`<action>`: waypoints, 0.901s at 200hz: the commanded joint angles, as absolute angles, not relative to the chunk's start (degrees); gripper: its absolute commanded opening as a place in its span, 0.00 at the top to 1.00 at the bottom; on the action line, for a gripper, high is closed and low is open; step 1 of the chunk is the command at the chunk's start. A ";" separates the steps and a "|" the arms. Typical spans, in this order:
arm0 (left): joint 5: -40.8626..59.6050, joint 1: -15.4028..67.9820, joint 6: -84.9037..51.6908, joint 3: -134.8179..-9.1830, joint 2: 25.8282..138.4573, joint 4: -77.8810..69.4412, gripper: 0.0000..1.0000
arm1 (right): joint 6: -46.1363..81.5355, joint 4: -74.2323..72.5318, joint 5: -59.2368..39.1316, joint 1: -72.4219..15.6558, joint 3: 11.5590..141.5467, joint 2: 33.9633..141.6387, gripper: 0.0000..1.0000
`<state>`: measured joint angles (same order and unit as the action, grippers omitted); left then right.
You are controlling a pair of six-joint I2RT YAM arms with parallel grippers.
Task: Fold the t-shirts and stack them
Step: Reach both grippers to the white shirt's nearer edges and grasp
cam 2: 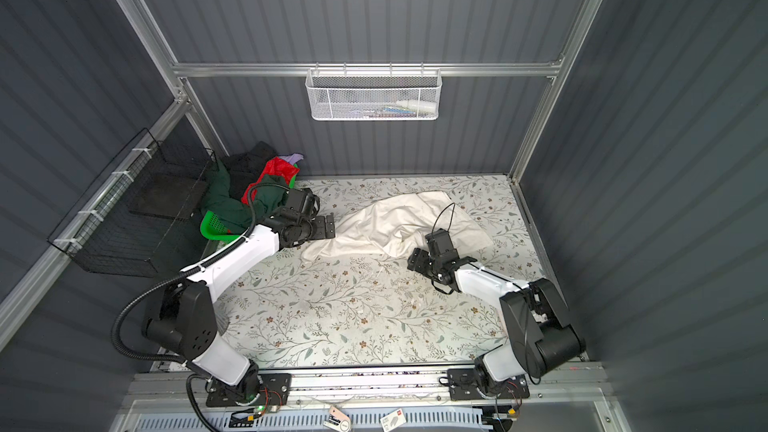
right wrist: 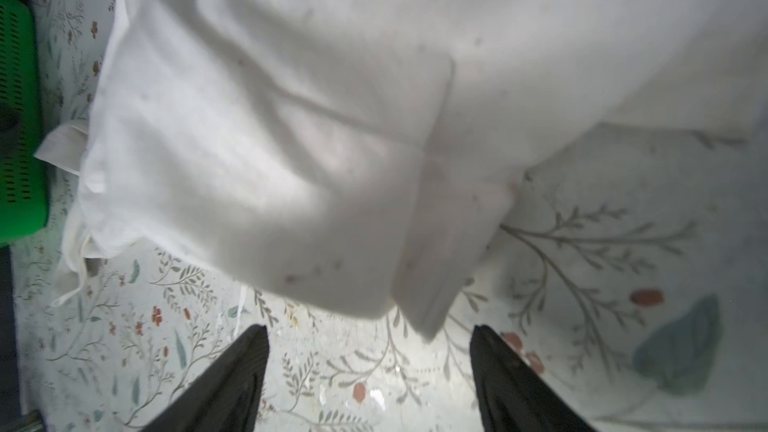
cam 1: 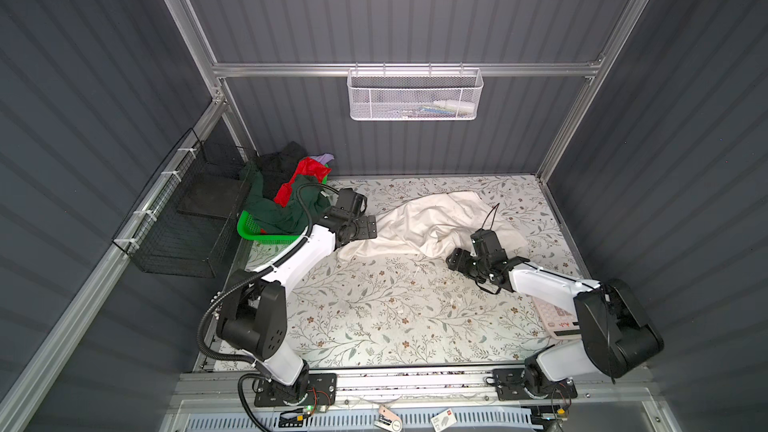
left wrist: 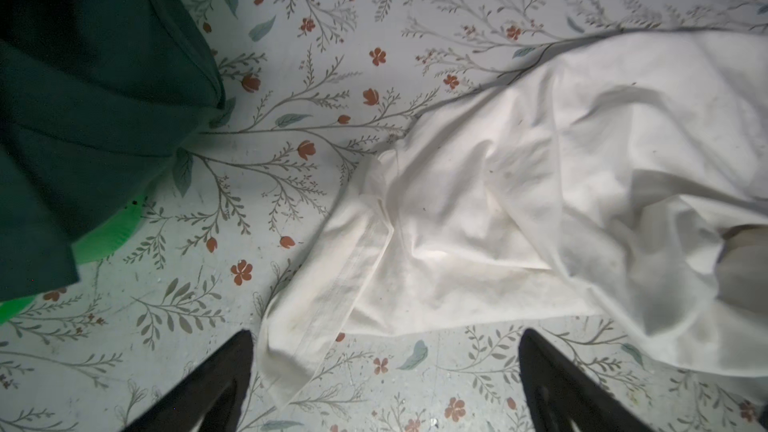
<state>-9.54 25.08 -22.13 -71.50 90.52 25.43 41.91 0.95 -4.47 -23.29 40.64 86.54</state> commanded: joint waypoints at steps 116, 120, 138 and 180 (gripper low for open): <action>-17.40 34.71 -27.04 -61.52 76.64 26.24 0.01 | 38.21 4.02 -5.65 -21.45 47.24 84.29 1.00; -17.38 35.42 -27.43 -61.02 76.61 25.99 0.01 | 38.56 4.04 -5.79 -21.45 46.58 83.16 1.00; -16.40 37.68 -29.31 -58.85 77.33 24.01 0.01 | 40.57 3.87 -6.10 -21.43 43.25 77.66 1.00; -13.27 43.30 -32.39 -57.78 80.18 21.70 0.03 | 43.31 6.53 -6.70 -21.38 37.83 65.72 1.00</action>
<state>-14.76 41.04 -29.47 -57.63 78.91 23.09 41.01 3.55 -6.09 -21.69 40.25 70.65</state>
